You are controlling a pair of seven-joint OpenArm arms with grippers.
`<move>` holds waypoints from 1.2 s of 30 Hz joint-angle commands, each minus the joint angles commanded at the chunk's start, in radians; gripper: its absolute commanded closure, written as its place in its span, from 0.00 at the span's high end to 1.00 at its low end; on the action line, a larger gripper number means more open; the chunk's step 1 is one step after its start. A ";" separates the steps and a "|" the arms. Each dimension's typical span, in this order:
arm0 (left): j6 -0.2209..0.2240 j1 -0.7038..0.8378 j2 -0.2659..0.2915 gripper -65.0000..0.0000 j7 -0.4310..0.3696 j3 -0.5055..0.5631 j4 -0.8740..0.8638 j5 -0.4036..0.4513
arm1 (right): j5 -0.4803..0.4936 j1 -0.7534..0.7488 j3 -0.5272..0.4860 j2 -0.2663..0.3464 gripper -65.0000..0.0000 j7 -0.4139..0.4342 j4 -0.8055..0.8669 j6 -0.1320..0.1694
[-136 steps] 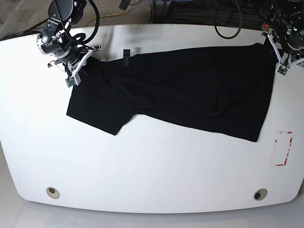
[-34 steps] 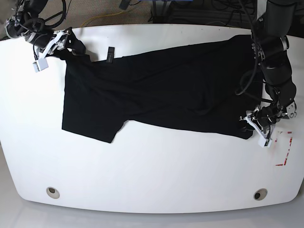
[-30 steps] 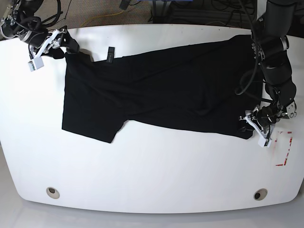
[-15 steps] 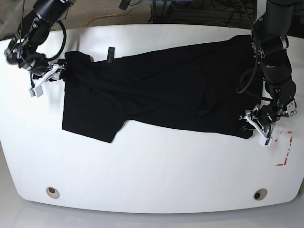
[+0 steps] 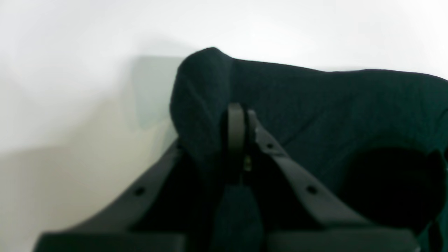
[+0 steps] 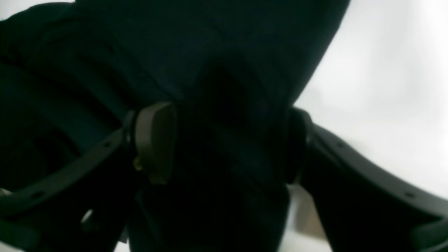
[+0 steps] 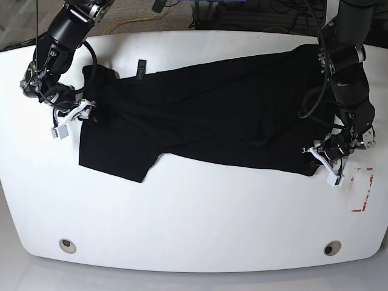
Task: Fold the T-shirt properly
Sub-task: 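Grasp the shirt's hem corners with both grippers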
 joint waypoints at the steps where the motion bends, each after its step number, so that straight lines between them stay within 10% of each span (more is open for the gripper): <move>1: 0.000 0.000 0.000 0.00 -0.002 0.000 0.000 0.000 | -0.002 -0.005 -0.002 -0.009 0.64 0.005 0.011 0.000; 10: 0.000 0.000 0.003 0.00 -0.002 0.000 0.000 0.000 | 0.002 0.002 -0.005 -0.025 0.03 0.038 0.020 0.000; 28: 0.000 -0.006 0.029 0.00 0.025 0.002 0.005 0.000 | -0.003 0.094 -0.077 0.032 0.00 0.038 0.063 0.000; 36: 0.000 -0.008 0.029 0.00 0.198 0.002 0.338 0.000 | -0.003 0.244 -0.089 0.089 0.00 0.034 0.061 0.000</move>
